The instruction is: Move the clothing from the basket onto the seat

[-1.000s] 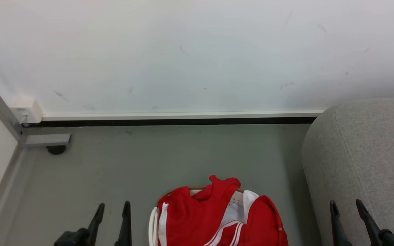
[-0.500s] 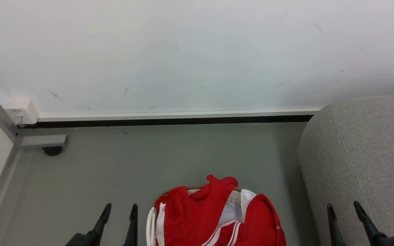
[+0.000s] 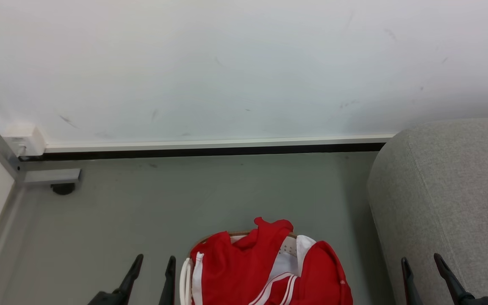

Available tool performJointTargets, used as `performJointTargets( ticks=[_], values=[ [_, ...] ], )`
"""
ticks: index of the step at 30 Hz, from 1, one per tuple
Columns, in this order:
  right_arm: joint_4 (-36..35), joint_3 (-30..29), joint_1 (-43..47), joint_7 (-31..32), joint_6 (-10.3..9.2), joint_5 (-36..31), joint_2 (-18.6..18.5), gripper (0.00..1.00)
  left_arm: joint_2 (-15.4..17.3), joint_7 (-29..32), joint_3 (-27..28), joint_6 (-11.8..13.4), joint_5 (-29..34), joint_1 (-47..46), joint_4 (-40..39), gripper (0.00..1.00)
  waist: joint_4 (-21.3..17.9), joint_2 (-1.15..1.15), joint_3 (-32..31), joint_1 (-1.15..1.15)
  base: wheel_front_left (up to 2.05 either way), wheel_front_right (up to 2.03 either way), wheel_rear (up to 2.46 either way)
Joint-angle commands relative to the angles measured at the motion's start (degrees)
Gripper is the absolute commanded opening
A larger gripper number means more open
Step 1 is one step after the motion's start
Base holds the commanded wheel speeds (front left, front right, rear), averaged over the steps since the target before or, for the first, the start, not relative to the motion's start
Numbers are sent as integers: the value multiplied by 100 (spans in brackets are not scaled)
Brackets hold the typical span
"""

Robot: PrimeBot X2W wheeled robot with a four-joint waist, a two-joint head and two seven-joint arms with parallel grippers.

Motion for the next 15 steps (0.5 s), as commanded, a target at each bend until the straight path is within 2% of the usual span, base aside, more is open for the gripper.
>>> performJointTargets(
  ticks=[1, 8, 15],
  values=[
    [-6, 10, 40, -20, -12, 32, -33, 100, 46, -16, 12, 14, -5, 68, -9, 100, -8, 0, 10, 0, 0, 0, 0],
    [26, 40, -54, -19, -12, 187, -32, 100, 44, -15, 61, -14, -55, 61, 14, 100, -129, 0, 68, 0, 0, 0, 0],
    [-91, 127, -207, -11, -12, 264, -31, 100, 42, -14, 16, -148, -305, -70, 51, 100, -493, 0, 292, 0, 0, 0, 0]
  ],
)
